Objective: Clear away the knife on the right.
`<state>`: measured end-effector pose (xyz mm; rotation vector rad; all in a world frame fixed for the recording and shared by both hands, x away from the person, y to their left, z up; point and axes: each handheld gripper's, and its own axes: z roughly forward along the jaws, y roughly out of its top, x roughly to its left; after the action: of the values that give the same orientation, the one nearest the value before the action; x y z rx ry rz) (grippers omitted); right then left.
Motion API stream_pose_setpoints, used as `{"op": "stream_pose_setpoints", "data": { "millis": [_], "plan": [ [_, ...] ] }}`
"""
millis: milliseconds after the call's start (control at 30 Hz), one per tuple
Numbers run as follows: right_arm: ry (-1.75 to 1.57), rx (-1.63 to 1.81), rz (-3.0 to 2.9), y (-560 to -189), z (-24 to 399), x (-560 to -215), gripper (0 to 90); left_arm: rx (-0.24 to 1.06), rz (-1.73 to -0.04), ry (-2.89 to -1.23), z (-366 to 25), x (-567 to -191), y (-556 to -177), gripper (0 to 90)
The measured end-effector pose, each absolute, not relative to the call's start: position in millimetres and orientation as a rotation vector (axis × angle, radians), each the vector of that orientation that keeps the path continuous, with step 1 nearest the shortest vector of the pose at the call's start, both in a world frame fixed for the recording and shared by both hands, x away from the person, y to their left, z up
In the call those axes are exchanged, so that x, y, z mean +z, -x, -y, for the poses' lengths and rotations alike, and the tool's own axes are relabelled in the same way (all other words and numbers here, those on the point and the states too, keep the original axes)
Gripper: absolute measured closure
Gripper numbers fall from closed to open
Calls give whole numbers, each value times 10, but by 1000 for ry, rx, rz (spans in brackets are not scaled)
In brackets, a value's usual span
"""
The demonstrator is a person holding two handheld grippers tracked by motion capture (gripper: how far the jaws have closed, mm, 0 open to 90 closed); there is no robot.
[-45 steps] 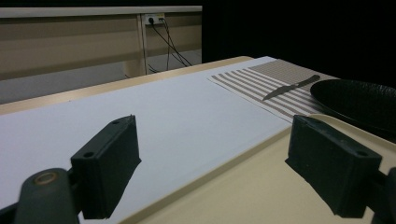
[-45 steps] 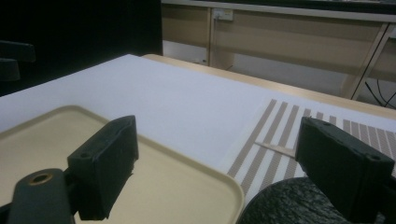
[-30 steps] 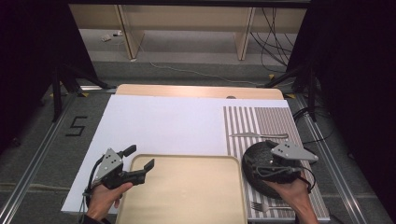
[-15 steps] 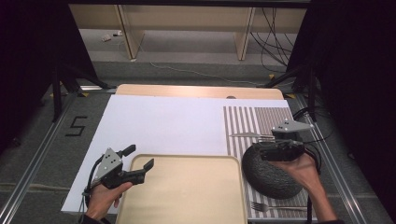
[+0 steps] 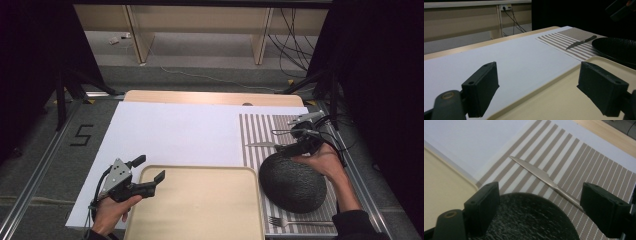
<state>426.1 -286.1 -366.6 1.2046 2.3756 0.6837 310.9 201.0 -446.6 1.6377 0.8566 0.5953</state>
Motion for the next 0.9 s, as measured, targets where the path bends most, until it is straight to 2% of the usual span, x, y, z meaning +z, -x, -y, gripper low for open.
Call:
{"op": "stream_pose_setpoints", "data": {
  "millis": [267, 900],
  "plan": [
    [-1271, 584, -2434, -4614, 2972, -3809, 177, 599, -868, -1634, -2015, -4470, -3116, 161],
    [-1393, 393, -2507, -4984, 3072, -4108, 215, 594, -860, -1640, -2002, -4474, -3116, 161]
  ]
}}
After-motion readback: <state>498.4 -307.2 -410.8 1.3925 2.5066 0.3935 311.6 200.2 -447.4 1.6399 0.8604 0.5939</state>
